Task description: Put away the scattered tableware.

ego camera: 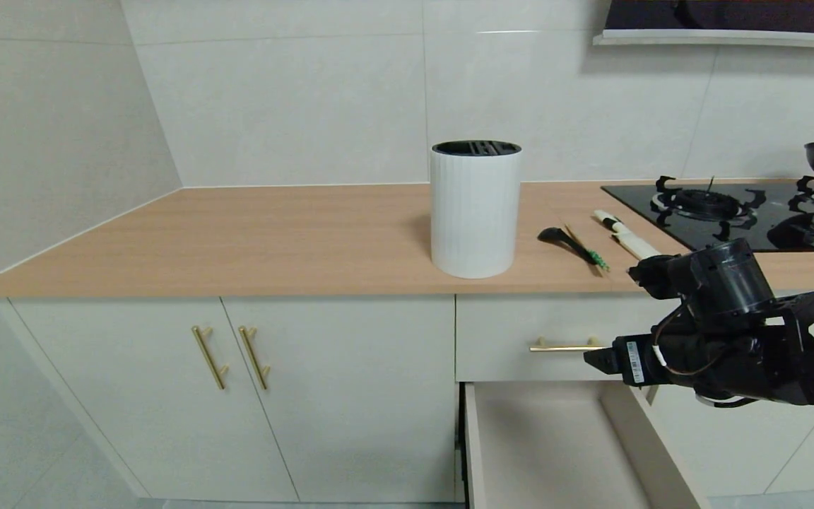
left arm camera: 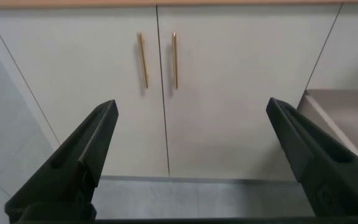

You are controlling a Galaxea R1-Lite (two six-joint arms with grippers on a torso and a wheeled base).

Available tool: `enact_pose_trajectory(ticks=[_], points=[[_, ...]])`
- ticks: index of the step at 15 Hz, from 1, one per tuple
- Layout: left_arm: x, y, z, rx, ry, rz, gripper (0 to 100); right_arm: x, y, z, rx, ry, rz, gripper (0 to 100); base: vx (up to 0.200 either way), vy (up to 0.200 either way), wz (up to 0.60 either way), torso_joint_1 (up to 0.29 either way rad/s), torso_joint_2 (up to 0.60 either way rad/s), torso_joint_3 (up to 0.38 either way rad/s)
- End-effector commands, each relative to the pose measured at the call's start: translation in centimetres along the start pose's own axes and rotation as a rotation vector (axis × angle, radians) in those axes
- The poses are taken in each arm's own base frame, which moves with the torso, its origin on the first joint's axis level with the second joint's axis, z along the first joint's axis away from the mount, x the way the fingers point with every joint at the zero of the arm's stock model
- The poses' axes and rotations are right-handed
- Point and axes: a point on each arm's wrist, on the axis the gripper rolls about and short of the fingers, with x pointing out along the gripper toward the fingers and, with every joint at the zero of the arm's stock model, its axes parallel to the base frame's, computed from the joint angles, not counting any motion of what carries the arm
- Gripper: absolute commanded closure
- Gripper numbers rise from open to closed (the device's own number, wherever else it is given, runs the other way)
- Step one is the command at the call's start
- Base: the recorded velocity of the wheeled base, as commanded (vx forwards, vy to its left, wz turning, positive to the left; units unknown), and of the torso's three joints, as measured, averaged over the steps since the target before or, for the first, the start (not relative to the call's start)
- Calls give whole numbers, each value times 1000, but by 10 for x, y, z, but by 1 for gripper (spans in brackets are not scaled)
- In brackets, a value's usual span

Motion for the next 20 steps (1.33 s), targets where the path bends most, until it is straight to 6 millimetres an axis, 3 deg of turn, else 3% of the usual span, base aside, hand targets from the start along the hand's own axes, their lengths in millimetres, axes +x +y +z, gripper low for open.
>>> enact_pose_trajectory(ticks=[1, 6, 8, 10, 11, 13, 16, 20], points=[[0, 0, 0, 0, 2, 1, 0, -2, 0, 1, 2, -6, 1, 0, 0, 0, 0, 193, -471, -286], [0, 0, 0, 0, 0, 1, 0, -2, 3, 13, -58, -73, 15, 0, 0, 0, 0, 158, -378, -222], [0, 0, 0, 0, 0, 1, 0, 5, 6, 33, -91, -167, 20, 0, 0, 0, 0, 21, -43, -23], [0, 0, 0, 0, 2, 1, 0, 8, 3, 73, -43, -239, 1, 0, 0, 0, 0, 0, 0, 0], [0, 0, 0, 0, 2, 1, 0, 10, 1, 74, -32, -230, -3, 0, 0, 0, 0, 0, 0, 0], [0, 0, 0, 0, 2, 1, 0, 38, -4, 69, -1, -155, -37, 0, 0, 0, 0, 0, 0, 0], [0, 0, 0, 0, 2, 1, 0, 58, -18, 75, 39, -126, -81, 0, 0, 0, 0, 0, 0, 0], [0, 0, 0, 0, 2, 1, 0, 75, -23, 78, 78, -120, -90, 0, 0, 0, 0, 0, 0, 0]])
